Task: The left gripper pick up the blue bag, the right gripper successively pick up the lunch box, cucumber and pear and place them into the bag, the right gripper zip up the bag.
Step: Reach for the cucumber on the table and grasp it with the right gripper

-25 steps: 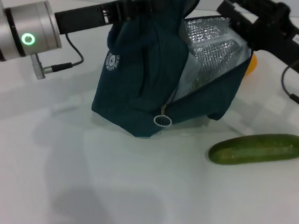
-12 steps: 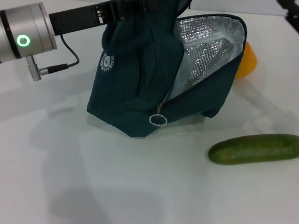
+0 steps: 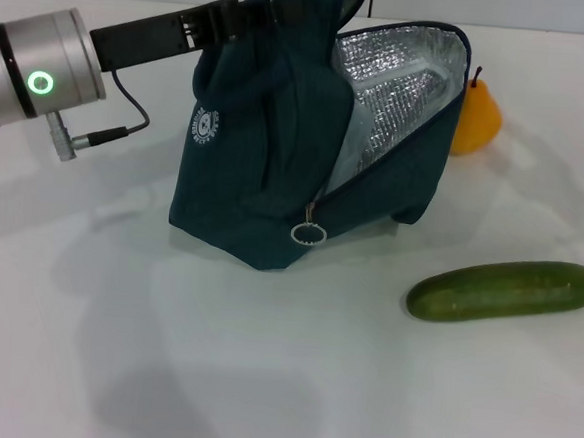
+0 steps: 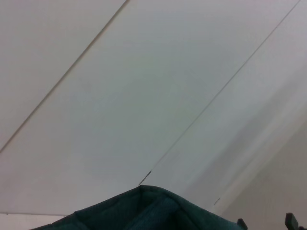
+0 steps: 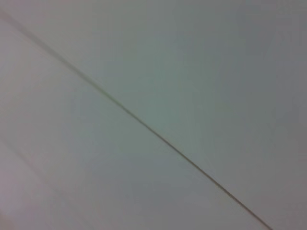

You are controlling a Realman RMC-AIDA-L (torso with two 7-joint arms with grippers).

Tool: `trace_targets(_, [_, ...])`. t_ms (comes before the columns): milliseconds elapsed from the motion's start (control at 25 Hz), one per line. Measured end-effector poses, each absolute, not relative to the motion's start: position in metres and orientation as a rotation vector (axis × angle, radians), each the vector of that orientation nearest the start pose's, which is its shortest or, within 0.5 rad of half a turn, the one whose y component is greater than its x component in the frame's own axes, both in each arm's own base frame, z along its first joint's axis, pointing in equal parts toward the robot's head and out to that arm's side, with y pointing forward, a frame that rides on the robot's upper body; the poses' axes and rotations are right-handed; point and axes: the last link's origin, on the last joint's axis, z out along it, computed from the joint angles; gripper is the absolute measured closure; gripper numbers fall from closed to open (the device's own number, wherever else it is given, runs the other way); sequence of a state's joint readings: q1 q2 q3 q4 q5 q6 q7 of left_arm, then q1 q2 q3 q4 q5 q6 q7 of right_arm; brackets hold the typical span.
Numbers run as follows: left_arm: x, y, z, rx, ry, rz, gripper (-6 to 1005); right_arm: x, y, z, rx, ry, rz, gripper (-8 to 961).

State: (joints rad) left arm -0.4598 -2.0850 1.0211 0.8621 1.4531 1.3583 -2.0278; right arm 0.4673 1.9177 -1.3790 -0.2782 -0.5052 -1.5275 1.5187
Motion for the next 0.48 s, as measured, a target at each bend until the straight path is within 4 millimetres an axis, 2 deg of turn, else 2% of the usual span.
trace_targets(80, [-0.2, 0.364, 0.03, -2.371, -1.226, -1.23, 955, 0.267, 0.346, 0.068, -1.999, 0.993, 1.613, 68])
trace_targets(480, [-0.206, 0.363, 0.029, -2.347, -1.254, -1.237, 955, 0.264, 0.353, 0.08, -2.309, 0.52, 1.203, 70])
